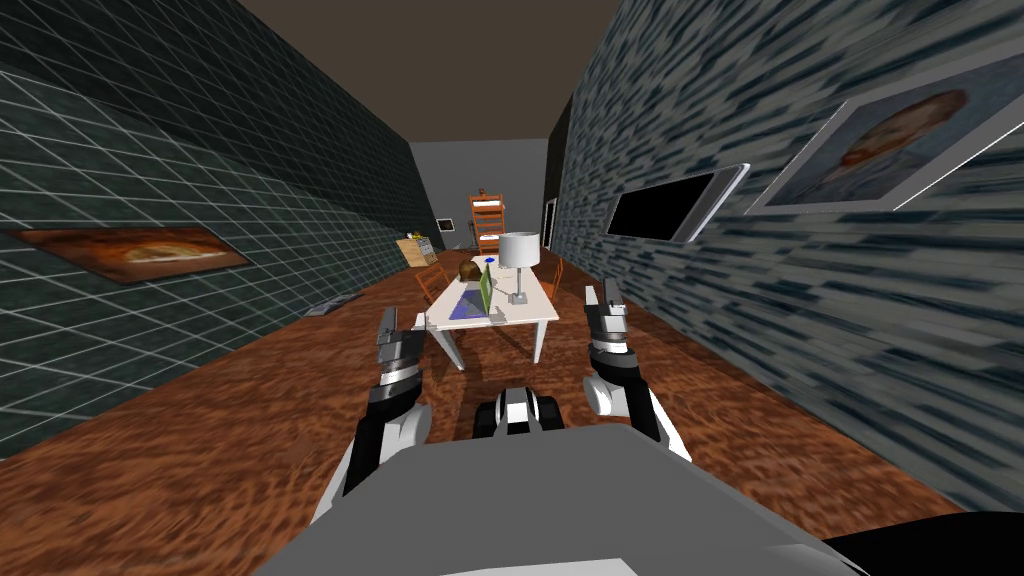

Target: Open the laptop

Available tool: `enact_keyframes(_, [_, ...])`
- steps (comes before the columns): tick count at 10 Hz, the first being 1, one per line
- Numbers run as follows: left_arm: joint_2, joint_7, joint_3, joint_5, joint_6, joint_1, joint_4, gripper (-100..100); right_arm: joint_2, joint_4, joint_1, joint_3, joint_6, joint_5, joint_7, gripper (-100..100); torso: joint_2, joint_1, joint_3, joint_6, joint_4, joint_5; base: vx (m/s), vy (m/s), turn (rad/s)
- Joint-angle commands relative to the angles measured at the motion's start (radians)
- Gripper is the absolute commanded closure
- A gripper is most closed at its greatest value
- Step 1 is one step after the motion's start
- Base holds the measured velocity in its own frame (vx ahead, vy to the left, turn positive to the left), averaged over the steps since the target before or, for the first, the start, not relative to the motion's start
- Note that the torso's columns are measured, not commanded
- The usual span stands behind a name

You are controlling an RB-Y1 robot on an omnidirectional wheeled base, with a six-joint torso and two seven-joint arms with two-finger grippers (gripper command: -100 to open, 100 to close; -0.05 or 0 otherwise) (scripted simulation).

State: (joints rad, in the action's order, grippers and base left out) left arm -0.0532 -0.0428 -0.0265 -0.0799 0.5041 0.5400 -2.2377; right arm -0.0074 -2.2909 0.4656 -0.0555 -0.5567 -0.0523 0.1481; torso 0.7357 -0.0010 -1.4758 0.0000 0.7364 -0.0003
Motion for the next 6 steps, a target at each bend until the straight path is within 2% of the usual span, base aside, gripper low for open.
enact_keyframes(1, [-0.051,0.01,-0.01,0.01,-0.048,-0.01,-0.002,-100,0.0,0.0,0.0,0.0,0.0,0.0,0.0,0,0.001,0.0,-0.001,0.0,0.001,0.0,0.046,-0.066,0.008])
enact_keyframes(6, [-0.091,0.036,-0.035,0.036,-0.169,-0.04,-0.005,-100,0.0,0.0,0.0,0.0,0.0,0.0,0.0,0,0.003,0.0,0.0,0.0,0.002,0.0,0.051,-0.068,0.009])
